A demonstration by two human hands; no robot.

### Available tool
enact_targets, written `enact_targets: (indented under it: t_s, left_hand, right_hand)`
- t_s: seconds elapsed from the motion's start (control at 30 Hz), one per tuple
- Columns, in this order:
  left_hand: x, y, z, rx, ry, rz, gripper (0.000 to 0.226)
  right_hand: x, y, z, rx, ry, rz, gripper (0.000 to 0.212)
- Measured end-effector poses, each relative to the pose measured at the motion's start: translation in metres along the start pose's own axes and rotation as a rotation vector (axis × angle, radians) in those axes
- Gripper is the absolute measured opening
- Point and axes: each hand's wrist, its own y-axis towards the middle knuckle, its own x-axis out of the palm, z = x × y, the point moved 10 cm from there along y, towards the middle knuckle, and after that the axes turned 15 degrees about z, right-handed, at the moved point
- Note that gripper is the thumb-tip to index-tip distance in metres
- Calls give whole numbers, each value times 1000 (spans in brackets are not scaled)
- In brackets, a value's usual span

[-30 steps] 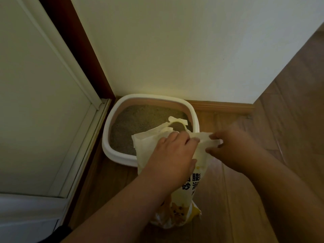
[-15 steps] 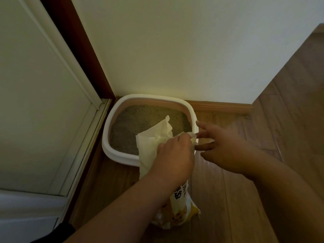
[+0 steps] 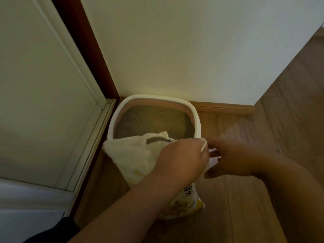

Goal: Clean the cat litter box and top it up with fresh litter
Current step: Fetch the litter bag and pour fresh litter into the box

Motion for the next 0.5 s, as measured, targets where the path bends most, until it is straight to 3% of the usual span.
enact_targets:
  t_s: [0.17, 0.3, 0.5]
  left_hand:
    - [-61, 11, -2, -23, -162, 210, 32]
    - [-112, 18, 5, -1, -330, 409, 47]
    - [-158, 22, 15, 15, -477, 571, 51]
  right_hand:
    - [2, 1, 10, 2, 65, -44, 106]
    - [5, 6, 11, -6, 130, -53, 93]
    - [17, 8, 19, 26, 147, -89, 79]
